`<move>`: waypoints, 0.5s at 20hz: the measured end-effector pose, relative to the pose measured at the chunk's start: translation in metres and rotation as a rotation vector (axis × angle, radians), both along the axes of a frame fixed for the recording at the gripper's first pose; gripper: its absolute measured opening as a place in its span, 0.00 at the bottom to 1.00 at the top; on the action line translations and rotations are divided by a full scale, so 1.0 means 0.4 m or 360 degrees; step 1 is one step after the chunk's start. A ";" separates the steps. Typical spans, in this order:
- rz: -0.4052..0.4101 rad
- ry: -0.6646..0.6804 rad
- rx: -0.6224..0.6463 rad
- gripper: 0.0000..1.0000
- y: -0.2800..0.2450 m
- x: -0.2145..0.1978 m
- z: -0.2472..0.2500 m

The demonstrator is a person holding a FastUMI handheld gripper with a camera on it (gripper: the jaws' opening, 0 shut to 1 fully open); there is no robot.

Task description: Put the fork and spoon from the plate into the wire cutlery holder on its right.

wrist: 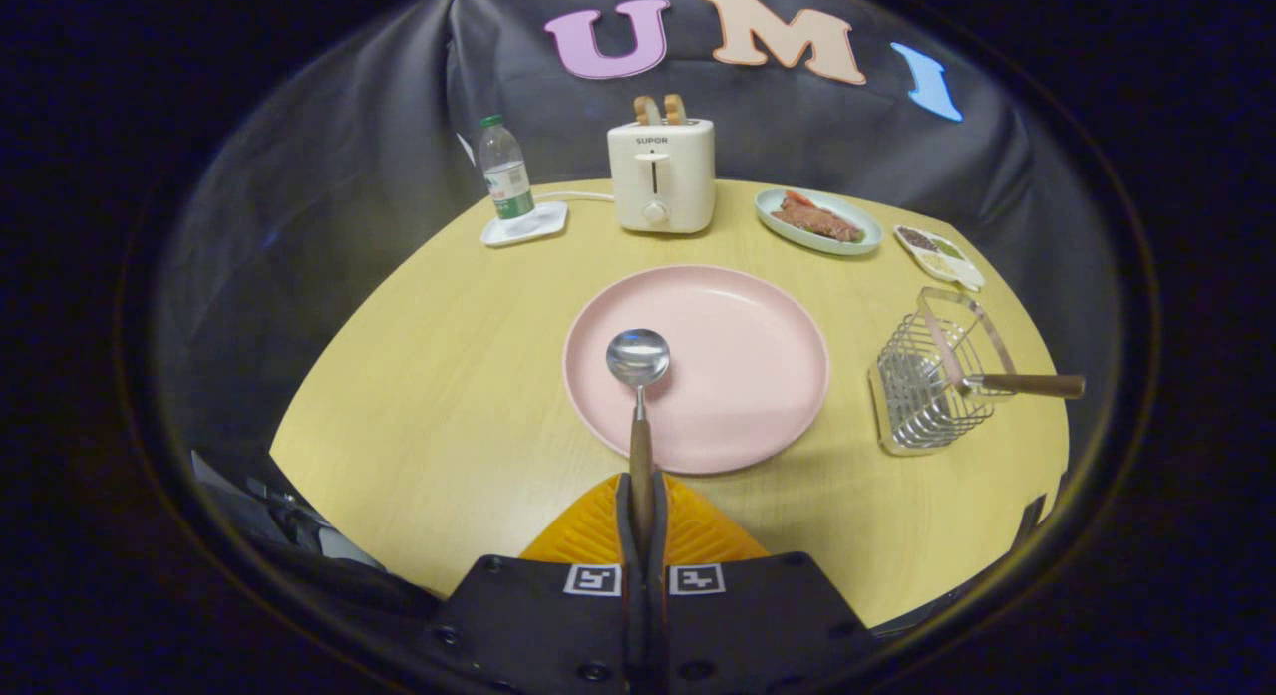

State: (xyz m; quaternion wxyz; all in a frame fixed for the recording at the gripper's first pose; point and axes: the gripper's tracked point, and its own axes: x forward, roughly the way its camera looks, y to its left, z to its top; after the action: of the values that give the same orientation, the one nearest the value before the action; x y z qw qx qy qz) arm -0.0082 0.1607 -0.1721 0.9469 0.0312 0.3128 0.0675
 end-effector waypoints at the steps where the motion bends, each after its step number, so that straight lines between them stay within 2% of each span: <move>1: -0.0002 -0.0003 0.0016 0.04 -0.006 -0.005 0.010; 10: -0.0042 0.0007 0.0101 0.03 -0.158 -0.057 0.129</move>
State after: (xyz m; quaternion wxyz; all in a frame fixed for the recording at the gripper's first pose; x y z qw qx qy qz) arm -0.0311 0.0976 -0.1206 0.9455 0.0654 0.3122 0.0648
